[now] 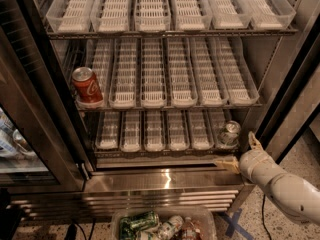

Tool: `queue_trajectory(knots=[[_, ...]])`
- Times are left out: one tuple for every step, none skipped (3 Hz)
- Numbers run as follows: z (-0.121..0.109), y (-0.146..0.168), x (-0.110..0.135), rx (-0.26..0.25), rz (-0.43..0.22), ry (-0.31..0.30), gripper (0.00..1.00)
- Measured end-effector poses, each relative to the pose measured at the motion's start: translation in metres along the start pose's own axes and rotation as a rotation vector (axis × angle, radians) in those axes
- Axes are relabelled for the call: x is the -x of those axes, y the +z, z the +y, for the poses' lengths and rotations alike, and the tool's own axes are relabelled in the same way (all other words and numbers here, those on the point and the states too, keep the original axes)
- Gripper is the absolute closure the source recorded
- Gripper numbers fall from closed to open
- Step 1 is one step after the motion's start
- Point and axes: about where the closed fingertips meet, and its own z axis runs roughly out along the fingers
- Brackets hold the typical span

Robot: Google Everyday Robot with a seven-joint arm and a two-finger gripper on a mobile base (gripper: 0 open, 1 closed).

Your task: Pick 7up can from bottom shelf of fridge

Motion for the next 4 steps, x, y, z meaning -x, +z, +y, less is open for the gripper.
queue_trajectory(knots=[[0.0003, 0.0003, 0.0002, 0.001, -0.002, 0.003, 0.00], [-0.0003, 0.0012, -0.0006, 0.000, -0.018, 0.023, 0.00], [0.0001, 0.0019, 0.0005, -0.001, -0.033, 0.036, 0.00], [-0.0011, 0.0027, 0.0028, -0.001, -0.055, 0.048, 0.01]])
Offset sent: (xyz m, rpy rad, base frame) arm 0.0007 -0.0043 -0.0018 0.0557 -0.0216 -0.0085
